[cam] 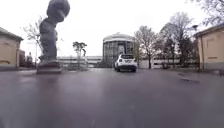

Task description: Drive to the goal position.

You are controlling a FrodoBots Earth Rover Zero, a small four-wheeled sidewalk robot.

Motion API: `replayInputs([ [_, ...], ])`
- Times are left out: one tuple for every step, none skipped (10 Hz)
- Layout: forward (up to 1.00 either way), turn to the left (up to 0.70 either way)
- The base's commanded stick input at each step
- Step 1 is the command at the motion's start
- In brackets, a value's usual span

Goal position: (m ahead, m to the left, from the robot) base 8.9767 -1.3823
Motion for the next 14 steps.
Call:
replayInputs([
  [1.0, 0.4],
  [1.0, 0.4],
  [1.0, 0.4],
  [1.0, 0.4],
  [1.0, 0.4],
  [1.0, 0.23],
  [1.0, 0.0],
  [1.0, 0.0],
  [1.0, 0.0],
  [1.0, 0.0],
  [1.0, 0.0],
  [1.0, 0.0],
  [1.0, 0.0],
  [1.0, 0.0],
])
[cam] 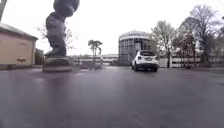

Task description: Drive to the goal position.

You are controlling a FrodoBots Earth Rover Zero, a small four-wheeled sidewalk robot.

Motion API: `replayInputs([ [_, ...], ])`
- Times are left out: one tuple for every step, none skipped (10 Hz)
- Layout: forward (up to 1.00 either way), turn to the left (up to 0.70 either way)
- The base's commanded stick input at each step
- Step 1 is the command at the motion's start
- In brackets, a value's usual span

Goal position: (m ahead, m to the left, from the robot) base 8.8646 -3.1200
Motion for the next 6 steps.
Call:
replayInputs([
  [1.0, 0.0],
  [1.0, 0.0],
  [1.0, 0.0],
  [1.0, 0.0],
  [1.0, 0.0],
  [1.0, 0.0],
])
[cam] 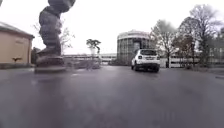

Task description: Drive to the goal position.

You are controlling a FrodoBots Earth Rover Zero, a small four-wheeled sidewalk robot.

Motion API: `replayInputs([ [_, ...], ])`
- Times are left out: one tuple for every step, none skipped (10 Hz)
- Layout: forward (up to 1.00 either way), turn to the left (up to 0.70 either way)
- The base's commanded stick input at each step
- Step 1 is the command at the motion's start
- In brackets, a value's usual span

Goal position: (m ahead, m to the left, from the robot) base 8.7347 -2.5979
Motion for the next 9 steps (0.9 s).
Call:
replayInputs([
  [1.0, 0.0],
  [1.0, 0.0],
  [1.0, 0.0],
  [1.0, 0.0],
  [1.0, 0.0],
  [1.0, 0.0],
  [1.0, 0.0],
  [1.0, 0.0],
  [1.0, 0.0],
])
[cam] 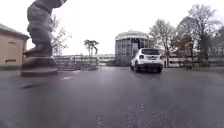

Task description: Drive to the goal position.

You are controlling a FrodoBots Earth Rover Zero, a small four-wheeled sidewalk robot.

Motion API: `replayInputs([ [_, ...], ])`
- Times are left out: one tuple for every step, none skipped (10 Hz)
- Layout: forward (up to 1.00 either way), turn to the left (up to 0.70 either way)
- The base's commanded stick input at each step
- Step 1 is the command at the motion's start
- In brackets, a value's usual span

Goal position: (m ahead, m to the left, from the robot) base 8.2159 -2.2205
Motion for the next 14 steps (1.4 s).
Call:
replayInputs([
  [1.0, 0.0],
  [1.0, 0.0],
  [1.0, 0.0],
  [1.0, 0.0],
  [1.0, 0.0],
  [1.0, 0.0],
  [1.0, 0.0],
  [1.0, 0.0],
  [1.0, 0.0],
  [1.0, 0.0],
  [1.0, 0.0],
  [1.0, 0.0],
  [1.0, 0.0],
  [1.0, 0.0],
])
